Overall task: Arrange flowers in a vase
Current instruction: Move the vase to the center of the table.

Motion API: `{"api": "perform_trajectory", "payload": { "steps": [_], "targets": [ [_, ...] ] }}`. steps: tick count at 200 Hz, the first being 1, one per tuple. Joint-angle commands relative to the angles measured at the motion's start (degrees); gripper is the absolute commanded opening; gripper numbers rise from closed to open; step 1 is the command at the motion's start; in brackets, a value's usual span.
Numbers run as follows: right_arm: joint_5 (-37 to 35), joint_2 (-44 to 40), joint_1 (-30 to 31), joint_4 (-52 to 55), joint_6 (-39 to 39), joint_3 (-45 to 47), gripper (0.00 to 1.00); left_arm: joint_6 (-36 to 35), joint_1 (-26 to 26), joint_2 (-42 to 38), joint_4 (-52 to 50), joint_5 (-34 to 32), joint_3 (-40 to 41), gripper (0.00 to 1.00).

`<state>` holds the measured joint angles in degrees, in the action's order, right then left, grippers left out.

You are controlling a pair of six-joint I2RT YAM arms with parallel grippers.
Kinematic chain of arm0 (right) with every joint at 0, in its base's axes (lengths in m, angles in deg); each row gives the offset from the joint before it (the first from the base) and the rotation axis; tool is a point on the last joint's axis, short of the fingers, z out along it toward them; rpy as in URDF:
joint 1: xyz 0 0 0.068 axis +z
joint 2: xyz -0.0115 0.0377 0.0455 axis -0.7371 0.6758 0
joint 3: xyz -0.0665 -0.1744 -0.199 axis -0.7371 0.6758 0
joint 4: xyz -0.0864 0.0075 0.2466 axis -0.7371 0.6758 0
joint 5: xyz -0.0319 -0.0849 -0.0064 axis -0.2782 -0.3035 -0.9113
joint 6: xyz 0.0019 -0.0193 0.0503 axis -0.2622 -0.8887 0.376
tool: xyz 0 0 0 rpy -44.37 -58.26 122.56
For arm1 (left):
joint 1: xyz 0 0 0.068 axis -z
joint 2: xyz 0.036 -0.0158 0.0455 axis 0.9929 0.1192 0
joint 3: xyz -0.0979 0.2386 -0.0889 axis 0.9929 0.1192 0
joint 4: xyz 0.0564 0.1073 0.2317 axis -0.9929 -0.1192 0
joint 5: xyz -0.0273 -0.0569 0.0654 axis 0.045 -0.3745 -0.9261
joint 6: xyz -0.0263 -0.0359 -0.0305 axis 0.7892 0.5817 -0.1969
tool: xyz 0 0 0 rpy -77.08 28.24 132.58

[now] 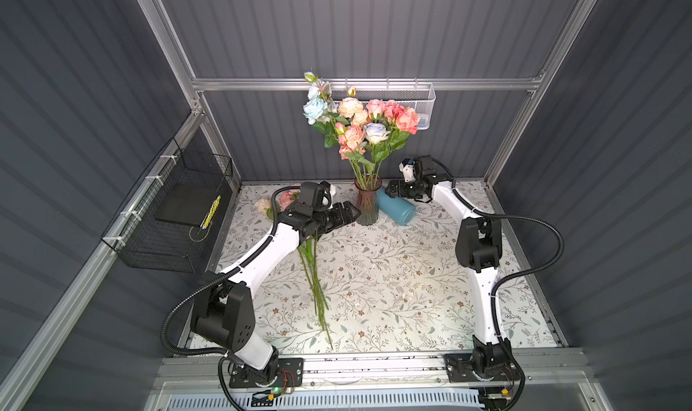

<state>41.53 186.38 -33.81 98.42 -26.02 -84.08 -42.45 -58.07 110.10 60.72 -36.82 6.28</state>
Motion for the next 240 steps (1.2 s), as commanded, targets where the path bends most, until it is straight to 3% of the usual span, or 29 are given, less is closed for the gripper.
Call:
{"api": "perform_trajectory", "payload": {
  "steps": [1,34,71,129,197,227,240],
  "targets": [
    [-2.3,0.7,0.7,5.9,-4.6,-1.9,0.99,0.5,0.2,-0.9,0.8,1.3,0.8,0.86],
    [-6.6,2.2,0.8,12.4,-4.8,-2.9,0.98,0.6,0.2,-1.0,1.0,1.3,1.5,0.86],
    [-9.3,0.3,0.5,14.5,-2.9,1.7,0.87,0.6,0.2,-1.6,1.6,1.6,2.2,0.86],
    [-10.0,-10.8,-0.2,7.3,2.2,25.4,0.8,0.2,0.2,-3.0,2.5,2.3,3.9,0.86],
    [-11.0,-32.6,2.5,1.6,9.9,58.7,0.78,-0.6,0.1,-3.9,3.6,2.9,5.1,0.86],
    [-12.2,-44.7,5.8,1.3,13.9,69.2,0.84,0.6,0.2,-4.0,6.4,4.6,8.5,0.86],
    [-11.4,-48.8,7.2,1.9,14.7,70.6,0.92,1.4,0.3,-3.3,7.8,5.7,10.5,0.86]
  ]
}}
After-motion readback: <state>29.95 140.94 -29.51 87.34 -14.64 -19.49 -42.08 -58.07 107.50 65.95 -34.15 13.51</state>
